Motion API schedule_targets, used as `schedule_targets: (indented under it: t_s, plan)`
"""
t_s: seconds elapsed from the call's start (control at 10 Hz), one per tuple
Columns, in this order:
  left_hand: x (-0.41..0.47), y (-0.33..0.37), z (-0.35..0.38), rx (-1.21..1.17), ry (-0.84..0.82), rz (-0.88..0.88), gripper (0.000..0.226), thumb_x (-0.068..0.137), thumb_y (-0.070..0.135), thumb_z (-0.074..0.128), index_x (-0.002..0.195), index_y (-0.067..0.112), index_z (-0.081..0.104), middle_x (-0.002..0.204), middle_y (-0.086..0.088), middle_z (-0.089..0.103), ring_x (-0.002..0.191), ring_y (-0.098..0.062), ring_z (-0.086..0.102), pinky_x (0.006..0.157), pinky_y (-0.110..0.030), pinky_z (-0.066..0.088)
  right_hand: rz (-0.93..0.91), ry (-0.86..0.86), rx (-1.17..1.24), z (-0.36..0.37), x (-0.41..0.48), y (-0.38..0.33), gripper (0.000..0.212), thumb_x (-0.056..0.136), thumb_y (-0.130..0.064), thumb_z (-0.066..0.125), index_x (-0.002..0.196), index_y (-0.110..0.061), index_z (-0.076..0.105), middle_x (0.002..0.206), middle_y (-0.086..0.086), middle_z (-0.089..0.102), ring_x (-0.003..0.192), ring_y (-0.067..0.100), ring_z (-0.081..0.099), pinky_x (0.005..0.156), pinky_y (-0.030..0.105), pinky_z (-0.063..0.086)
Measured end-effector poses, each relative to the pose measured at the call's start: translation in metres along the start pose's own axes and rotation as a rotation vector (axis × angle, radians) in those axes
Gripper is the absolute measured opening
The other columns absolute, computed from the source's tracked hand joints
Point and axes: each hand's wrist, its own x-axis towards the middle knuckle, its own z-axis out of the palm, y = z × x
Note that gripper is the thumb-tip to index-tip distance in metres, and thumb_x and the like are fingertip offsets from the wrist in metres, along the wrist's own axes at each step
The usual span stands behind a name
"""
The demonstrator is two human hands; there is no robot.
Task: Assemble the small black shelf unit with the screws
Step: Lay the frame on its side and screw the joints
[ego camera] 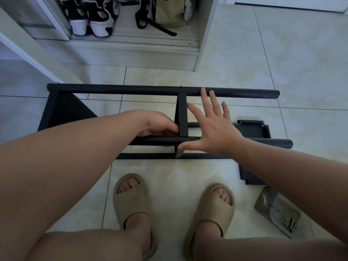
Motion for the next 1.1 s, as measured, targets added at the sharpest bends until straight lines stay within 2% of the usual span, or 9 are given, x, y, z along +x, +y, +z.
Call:
schedule_targets:
  t_s: [0.1,0.2,0.4,0.5,0.6,0.7,0.8,1.0,1.1]
  plan:
    - [0.0013,-0.0005,-0.0001,0.02,0.005,0.002,0.012,0.092,0.015,0.065,0.093,0.008,0.075,0.078,-0.007,0.074,0.072,-0.018,0.067,0.071,-0.026,0.055,0.0,0.004,0.002,0.0003,-0.0003,0.0001,0.132,0.053,-0.106,0.026,0.161,-0.034,0.003,0.165,0.006,-0.031,0.151,0.028,-0.03,0.122,0.06,-0.007]
    - [0.0022,-0.0017,-0.0021,-0.037,-0.038,-0.033,0.023,0.094,0.012,0.061,0.112,0.004,0.073,0.094,-0.01,0.073,0.087,-0.021,0.066,0.086,-0.03,0.054,-0.001,0.008,0.006,0.0006,0.0,0.0002,0.132,0.053,-0.107,0.025,0.16,-0.034,0.003,0.165,0.006,-0.031,0.151,0.028,-0.03,0.122,0.06,-0.007]
    - [0.0029,-0.0027,-0.004,-0.096,-0.103,-0.054,0.021,0.095,0.01,0.054,0.099,0.009,0.075,0.095,-0.01,0.073,0.094,-0.022,0.064,0.104,-0.035,0.048,0.0,0.004,0.005,0.0,-0.0002,0.0005,0.132,0.053,-0.107,0.025,0.161,-0.034,0.003,0.165,0.006,-0.031,0.151,0.028,-0.03,0.122,0.061,-0.006]
    - [0.0054,-0.0025,-0.0024,-0.115,-0.072,-0.058,0.018,0.095,0.015,0.058,0.091,0.011,0.074,0.081,-0.005,0.071,0.078,-0.017,0.066,0.084,-0.03,0.056,0.001,0.007,0.012,0.0004,-0.0005,0.0002,0.131,0.053,-0.106,0.026,0.161,-0.034,0.005,0.165,0.006,-0.03,0.151,0.028,-0.029,0.123,0.061,-0.006]
    - [0.0062,-0.0018,-0.0018,-0.03,-0.043,-0.037,0.018,0.094,0.018,0.063,0.081,0.012,0.074,0.071,-0.003,0.069,0.065,-0.014,0.064,0.069,-0.026,0.054,-0.001,0.012,0.01,0.0007,-0.0004,0.0004,0.13,0.054,-0.105,0.028,0.16,-0.033,0.007,0.165,0.006,-0.029,0.152,0.028,-0.028,0.123,0.061,-0.005]
    - [0.0057,-0.0024,-0.0032,-0.042,-0.071,-0.043,0.017,0.093,0.015,0.062,0.085,0.013,0.077,0.08,-0.006,0.071,0.075,-0.016,0.065,0.079,-0.027,0.052,0.0,0.011,0.012,0.0002,-0.0002,0.0006,0.13,0.054,-0.106,0.027,0.16,-0.033,0.008,0.165,0.006,-0.03,0.152,0.028,-0.028,0.123,0.061,-0.005]
    - [0.0041,-0.0036,-0.0058,-0.079,-0.127,-0.038,0.02,0.094,0.01,0.056,0.099,0.013,0.076,0.095,-0.005,0.074,0.086,-0.016,0.068,0.085,-0.026,0.051,0.0,0.009,0.019,0.0,-0.0001,0.0003,0.13,0.053,-0.106,0.027,0.16,-0.033,0.009,0.165,0.006,-0.029,0.152,0.028,-0.029,0.122,0.061,-0.005]
    - [0.0043,-0.0016,-0.0043,-0.132,-0.125,-0.065,0.02,0.094,0.01,0.054,0.095,0.011,0.074,0.089,-0.006,0.072,0.085,-0.017,0.066,0.094,-0.031,0.052,0.001,0.006,0.02,-0.0011,-0.0001,0.0001,0.131,0.053,-0.106,0.027,0.16,-0.033,0.009,0.165,0.006,-0.03,0.151,0.028,-0.029,0.122,0.061,-0.005]
    - [0.0052,0.0,-0.0022,-0.085,-0.065,-0.094,0.014,0.095,0.018,0.061,0.097,0.011,0.072,0.08,-0.004,0.069,0.076,-0.015,0.063,0.085,-0.03,0.054,0.001,0.006,0.016,-0.0009,-0.0001,0.0,0.13,0.054,-0.105,0.029,0.16,-0.033,0.009,0.165,0.006,-0.03,0.152,0.028,-0.029,0.122,0.061,-0.005]
